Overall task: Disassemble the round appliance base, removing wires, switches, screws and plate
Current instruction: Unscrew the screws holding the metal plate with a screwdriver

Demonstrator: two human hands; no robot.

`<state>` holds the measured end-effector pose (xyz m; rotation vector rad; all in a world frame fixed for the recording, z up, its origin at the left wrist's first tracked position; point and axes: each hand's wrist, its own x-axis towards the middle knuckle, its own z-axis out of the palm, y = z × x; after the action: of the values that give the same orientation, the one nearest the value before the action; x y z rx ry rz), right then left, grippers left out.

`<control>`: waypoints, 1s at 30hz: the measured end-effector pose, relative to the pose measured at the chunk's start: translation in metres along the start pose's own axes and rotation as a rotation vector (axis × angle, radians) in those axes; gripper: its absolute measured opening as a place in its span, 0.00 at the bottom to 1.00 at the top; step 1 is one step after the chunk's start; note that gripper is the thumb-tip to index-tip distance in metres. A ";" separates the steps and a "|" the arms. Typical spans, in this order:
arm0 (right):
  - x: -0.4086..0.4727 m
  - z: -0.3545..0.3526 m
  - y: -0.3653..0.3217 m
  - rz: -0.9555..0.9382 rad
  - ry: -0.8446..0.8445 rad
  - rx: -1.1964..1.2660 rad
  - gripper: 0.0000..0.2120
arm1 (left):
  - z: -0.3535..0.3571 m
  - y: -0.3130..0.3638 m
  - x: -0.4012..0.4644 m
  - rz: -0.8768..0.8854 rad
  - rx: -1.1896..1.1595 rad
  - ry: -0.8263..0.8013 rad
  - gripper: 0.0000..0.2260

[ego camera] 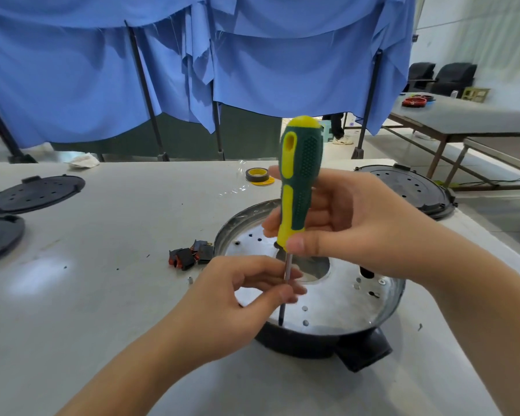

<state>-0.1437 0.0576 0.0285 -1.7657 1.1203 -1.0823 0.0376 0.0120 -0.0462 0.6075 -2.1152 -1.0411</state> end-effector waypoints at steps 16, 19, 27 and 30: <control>-0.002 -0.007 0.001 0.037 -0.047 0.006 0.27 | 0.006 0.000 0.000 0.016 0.010 0.045 0.06; 0.000 -0.002 0.002 0.045 0.003 -0.115 0.30 | 0.009 -0.001 0.001 0.003 0.007 0.118 0.04; 0.001 -0.002 0.001 0.007 0.003 -0.010 0.24 | 0.005 -0.002 0.001 0.010 -0.018 0.059 0.04; 0.001 0.002 0.003 0.030 0.010 -0.061 0.24 | 0.005 -0.002 0.002 0.002 -0.034 0.084 0.04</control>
<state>-0.1423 0.0562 0.0256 -1.7863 1.1941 -1.0500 0.0327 0.0126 -0.0494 0.6215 -2.0214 -1.0300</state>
